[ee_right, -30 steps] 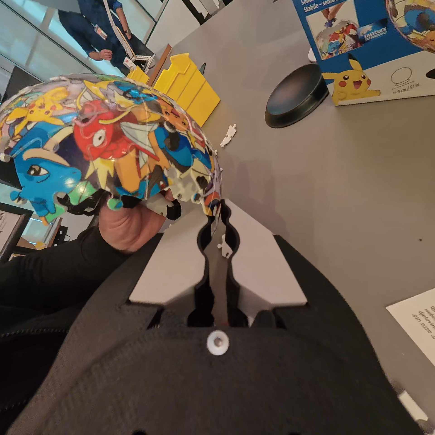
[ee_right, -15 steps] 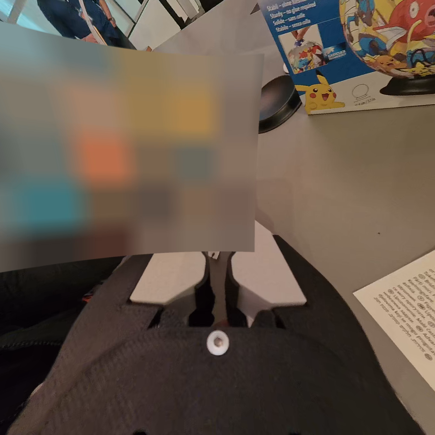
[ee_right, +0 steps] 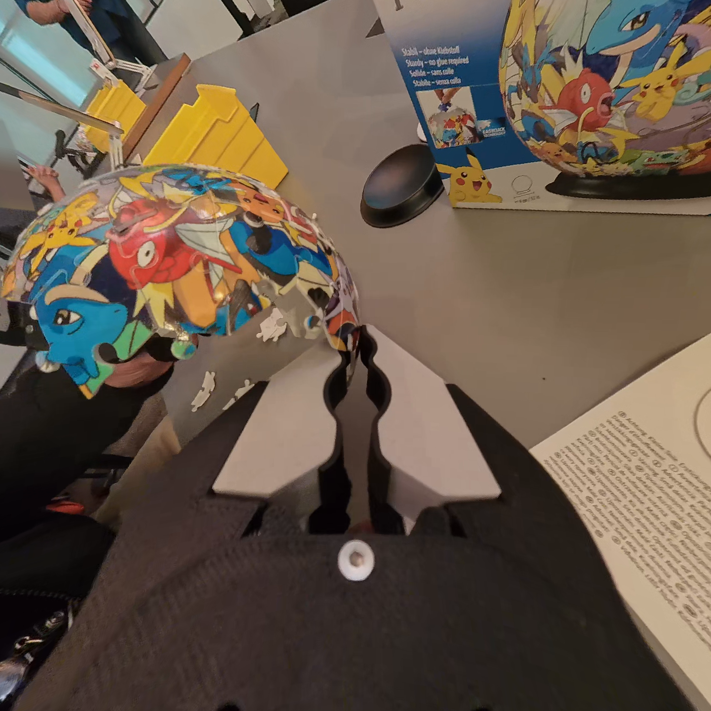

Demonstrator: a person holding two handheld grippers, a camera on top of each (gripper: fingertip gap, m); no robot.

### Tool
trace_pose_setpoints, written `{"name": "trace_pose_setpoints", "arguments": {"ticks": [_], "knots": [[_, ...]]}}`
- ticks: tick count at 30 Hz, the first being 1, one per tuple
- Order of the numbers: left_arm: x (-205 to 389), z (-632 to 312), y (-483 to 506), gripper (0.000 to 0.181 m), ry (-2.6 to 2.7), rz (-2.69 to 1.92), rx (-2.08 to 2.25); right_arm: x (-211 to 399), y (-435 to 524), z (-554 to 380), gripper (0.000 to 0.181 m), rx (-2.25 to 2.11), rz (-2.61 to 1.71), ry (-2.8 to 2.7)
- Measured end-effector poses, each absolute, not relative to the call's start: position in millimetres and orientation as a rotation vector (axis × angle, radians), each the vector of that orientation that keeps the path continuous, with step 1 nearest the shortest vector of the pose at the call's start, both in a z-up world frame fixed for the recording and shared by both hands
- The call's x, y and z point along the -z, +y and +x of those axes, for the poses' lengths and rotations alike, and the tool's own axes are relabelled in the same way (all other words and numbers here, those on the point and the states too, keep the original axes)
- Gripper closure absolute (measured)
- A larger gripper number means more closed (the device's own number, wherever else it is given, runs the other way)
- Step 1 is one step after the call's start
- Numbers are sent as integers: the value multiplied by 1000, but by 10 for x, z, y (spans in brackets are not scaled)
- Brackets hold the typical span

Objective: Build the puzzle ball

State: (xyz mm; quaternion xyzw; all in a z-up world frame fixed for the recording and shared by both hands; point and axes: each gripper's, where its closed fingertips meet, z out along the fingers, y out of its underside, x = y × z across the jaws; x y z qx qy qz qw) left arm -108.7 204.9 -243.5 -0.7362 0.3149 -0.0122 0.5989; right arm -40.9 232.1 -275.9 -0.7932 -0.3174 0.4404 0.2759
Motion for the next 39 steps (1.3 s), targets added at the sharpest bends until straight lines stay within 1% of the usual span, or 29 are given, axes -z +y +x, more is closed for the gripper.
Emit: {"name": "trace_pose_setpoints", "arguments": {"ticks": [9,19,23,29,35,39], "knots": [[2436,-1044,2055,145,773,-1683,-57,2761,2338,-387,181,-1047,-2122,-917],[2317,-1093,2099,170,704,-1609,-209,2772,2320,-392,181,-1016,-2134,-932],[2273,-1153,2120,175,626,-1609,-169,2752,2289,-421,181,-1023,-2126,-937],[2247,-1192,2135,177,543,-1614,-103,2696,2271,-455,180,-1050,-2110,-916],[2262,-1232,2156,177,449,-1639,-5,2652,2278,-470,173,-1068,-2095,-897],[2298,-1248,2155,178,429,-1657,14,2615,2264,-479,161,-1094,-2087,-897]]}}
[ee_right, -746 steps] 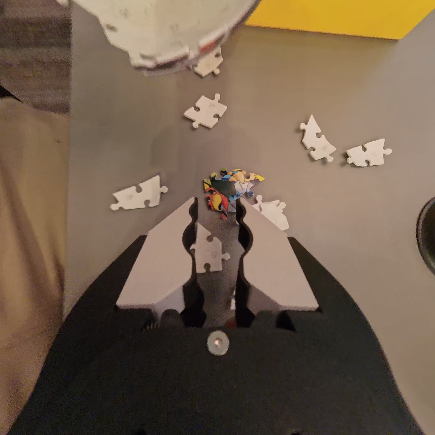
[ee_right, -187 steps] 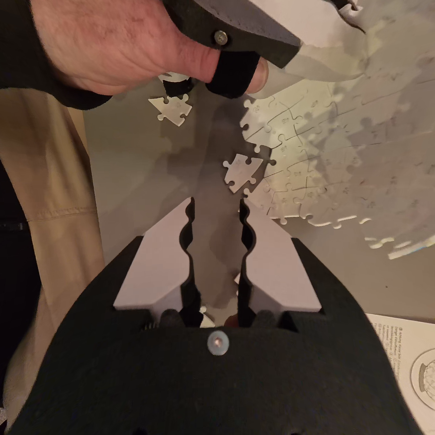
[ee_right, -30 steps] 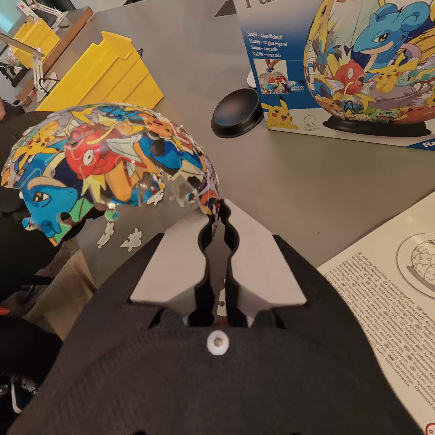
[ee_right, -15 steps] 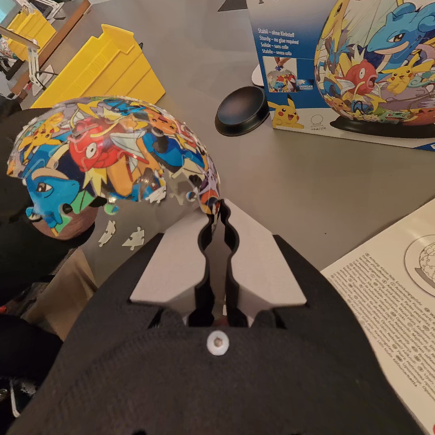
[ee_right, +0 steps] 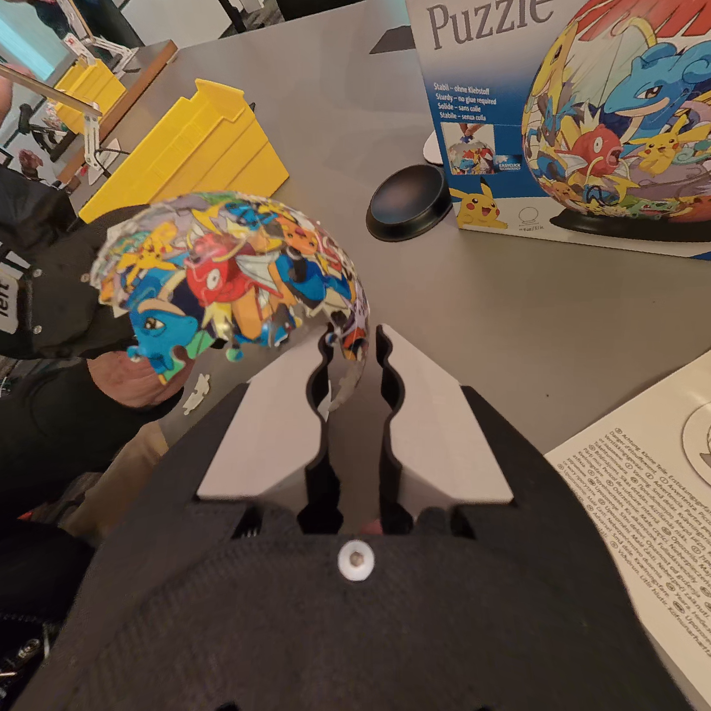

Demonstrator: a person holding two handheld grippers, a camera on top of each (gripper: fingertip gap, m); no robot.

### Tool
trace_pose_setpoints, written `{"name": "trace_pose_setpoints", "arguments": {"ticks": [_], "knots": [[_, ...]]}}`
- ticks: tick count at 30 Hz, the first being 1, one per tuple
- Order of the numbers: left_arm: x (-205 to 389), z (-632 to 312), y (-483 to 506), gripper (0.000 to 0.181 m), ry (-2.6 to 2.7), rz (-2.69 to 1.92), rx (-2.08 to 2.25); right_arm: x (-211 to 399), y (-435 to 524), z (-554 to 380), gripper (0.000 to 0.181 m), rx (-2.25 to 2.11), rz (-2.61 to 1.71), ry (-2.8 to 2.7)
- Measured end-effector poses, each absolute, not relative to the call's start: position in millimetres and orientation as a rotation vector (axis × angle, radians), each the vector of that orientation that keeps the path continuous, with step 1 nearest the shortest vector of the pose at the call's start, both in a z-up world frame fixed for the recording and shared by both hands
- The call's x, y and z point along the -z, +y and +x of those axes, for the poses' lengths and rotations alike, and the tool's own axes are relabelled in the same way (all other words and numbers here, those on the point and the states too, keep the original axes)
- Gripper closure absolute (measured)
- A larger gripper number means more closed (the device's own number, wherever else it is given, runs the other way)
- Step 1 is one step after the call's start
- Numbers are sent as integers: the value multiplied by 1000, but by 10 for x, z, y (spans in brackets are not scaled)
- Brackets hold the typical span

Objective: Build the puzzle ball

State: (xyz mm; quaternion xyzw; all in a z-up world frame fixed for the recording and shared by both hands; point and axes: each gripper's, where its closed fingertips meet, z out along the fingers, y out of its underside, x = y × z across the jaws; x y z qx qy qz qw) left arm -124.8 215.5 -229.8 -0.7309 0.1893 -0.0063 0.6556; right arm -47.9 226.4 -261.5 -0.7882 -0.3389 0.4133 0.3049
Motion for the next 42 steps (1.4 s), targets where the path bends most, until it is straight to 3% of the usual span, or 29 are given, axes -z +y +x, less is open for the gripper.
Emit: {"name": "trace_pose_setpoints", "arguments": {"ticks": [27,42], "knots": [[2097,-1801,2066,178,79,-1684,235,2573,2144,-281,141,-1135,-2093,-1062],[2012,-1999,1978,178,5,-1687,262,2979,2114,997,151,-757,-2195,-1222]]}}
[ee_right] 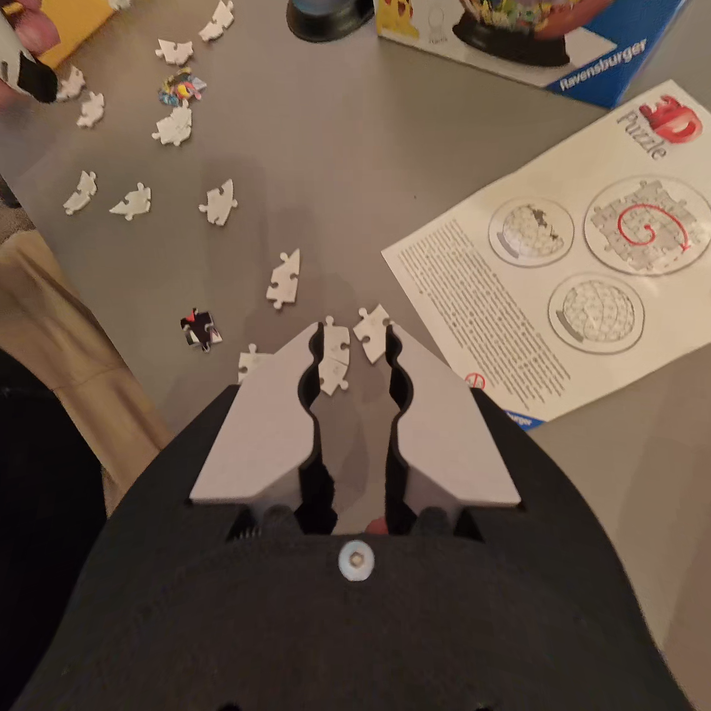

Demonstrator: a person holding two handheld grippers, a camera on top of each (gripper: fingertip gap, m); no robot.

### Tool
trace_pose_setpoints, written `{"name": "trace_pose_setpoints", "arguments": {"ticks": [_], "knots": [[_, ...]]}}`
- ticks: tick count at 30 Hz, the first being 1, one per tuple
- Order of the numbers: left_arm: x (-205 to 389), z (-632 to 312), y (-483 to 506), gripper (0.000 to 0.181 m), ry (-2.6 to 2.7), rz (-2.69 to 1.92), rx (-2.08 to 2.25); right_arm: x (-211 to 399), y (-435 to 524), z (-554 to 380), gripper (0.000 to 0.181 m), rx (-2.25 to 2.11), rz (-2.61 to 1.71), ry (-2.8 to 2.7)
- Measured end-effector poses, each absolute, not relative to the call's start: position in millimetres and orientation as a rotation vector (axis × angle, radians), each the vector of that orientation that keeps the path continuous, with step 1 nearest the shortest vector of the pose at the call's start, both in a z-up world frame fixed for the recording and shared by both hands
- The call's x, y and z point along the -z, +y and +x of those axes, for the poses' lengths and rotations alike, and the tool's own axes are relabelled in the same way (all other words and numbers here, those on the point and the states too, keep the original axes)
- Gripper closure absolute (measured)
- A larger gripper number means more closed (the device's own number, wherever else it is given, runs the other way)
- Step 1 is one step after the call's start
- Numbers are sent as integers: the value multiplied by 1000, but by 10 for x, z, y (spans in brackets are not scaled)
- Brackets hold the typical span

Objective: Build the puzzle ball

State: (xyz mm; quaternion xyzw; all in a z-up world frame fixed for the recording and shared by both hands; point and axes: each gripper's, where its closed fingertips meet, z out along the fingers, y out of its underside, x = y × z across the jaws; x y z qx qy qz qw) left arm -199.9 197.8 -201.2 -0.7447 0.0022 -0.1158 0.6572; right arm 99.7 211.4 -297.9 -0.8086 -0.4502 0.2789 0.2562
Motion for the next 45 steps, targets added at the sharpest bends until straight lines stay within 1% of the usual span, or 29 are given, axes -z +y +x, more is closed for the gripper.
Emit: {"name": "trace_pose_setpoints", "arguments": {"ticks": [4,10,13,20,23,28,35,45], "knots": [[2019,-2020,1942,178,-6,-1694,264,3083,2042,1086,151,-701,-2214,-1295],[2000,-2163,1839,178,-45,-1692,254,3162,2014,961,149,-626,-2204,-1378],[1991,-2312,1755,178,-80,-1692,231,3060,1912,646,148,-674,-2122,-1432],[1865,-2668,1544,178,-163,-1653,188,3037,1456,-341,147,-762,-1881,-1668],[1841,-2770,1479,178,-183,-1640,181,3090,1340,-705,143,-782,-1826,-1738],[1869,-2943,1367,179,-222,-1634,170,3199,1250,-1150,141,-801,-1769,-1866],[1959,-3046,1293,179,-251,-1646,179,3352,958,-1286,145,-839,-1691,-2080],[1972,-3011,1316,178,-241,-1652,186,3486,848,-1297,158,-784,-1643,-2190]]}}
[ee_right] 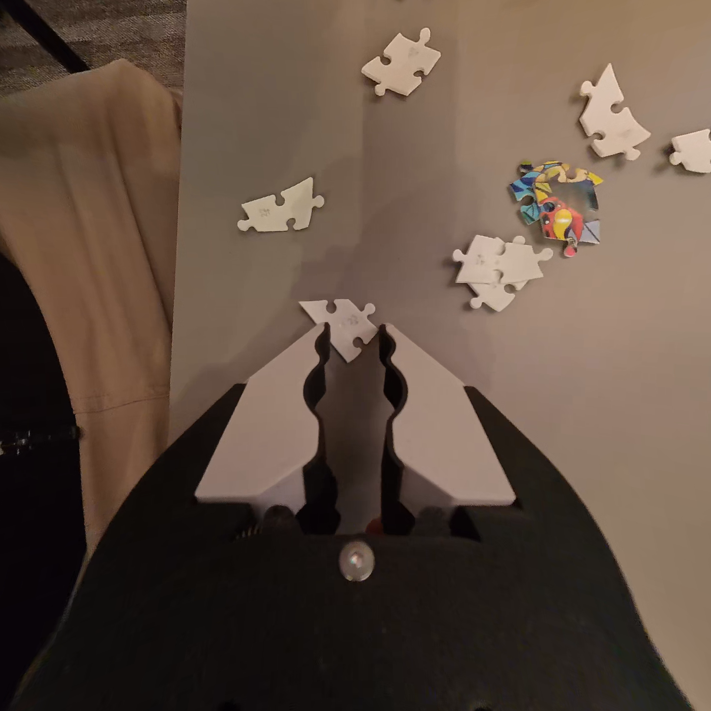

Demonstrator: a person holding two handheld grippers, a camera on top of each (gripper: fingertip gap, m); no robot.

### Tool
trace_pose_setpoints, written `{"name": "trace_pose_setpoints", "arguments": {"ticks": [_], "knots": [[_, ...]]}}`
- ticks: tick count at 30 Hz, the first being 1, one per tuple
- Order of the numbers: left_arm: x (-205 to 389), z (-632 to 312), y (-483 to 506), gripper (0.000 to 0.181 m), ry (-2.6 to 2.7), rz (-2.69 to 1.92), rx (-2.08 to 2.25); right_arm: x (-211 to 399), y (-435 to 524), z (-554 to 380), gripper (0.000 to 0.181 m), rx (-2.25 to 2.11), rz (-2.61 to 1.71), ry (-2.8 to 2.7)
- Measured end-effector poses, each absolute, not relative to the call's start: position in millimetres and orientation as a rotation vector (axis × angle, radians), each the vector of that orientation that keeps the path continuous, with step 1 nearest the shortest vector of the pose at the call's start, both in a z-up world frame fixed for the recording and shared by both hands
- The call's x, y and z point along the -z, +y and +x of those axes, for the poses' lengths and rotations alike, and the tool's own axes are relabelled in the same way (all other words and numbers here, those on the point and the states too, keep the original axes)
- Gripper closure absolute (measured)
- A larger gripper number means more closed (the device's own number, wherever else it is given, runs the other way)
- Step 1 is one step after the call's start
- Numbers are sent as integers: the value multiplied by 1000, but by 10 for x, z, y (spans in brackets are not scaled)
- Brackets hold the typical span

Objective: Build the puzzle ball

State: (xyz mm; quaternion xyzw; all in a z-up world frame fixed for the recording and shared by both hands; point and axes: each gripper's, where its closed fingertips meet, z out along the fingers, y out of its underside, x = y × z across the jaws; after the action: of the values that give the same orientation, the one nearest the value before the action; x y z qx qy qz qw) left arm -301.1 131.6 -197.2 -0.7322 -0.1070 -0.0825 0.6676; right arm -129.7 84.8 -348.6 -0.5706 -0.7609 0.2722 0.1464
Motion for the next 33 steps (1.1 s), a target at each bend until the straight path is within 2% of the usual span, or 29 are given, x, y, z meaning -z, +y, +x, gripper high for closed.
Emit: {"name": "trace_pose_setpoints", "arguments": {"ticks": [7,15,19,22,29,31,33], "knots": [[1919,-3061,1289,178,-239,-1643,162,3477,871,-1312,162,-739,-1582,-2236],[1868,-3116,1256,178,-243,-1628,153,3340,563,-1546,142,-803,-1492,-2236],[1859,-3096,1259,178,-223,-1631,135,3450,412,-1703,138,-758,-1509,-2234],[1869,-3108,1261,178,-228,-1631,138,3503,397,-1791,141,-736,-1539,-2193],[1869,-3107,1264,178,-232,-1628,146,3501,492,-1834,173,-760,-1580,-2122],[1867,-3110,1263,178,-233,-1627,147,3499,498,-1822,176,-767,-1579,-2126],[1857,-3111,1261,178,-234,-1624,146,3433,510,-1843,170,-790,-1555,-2110]]}}
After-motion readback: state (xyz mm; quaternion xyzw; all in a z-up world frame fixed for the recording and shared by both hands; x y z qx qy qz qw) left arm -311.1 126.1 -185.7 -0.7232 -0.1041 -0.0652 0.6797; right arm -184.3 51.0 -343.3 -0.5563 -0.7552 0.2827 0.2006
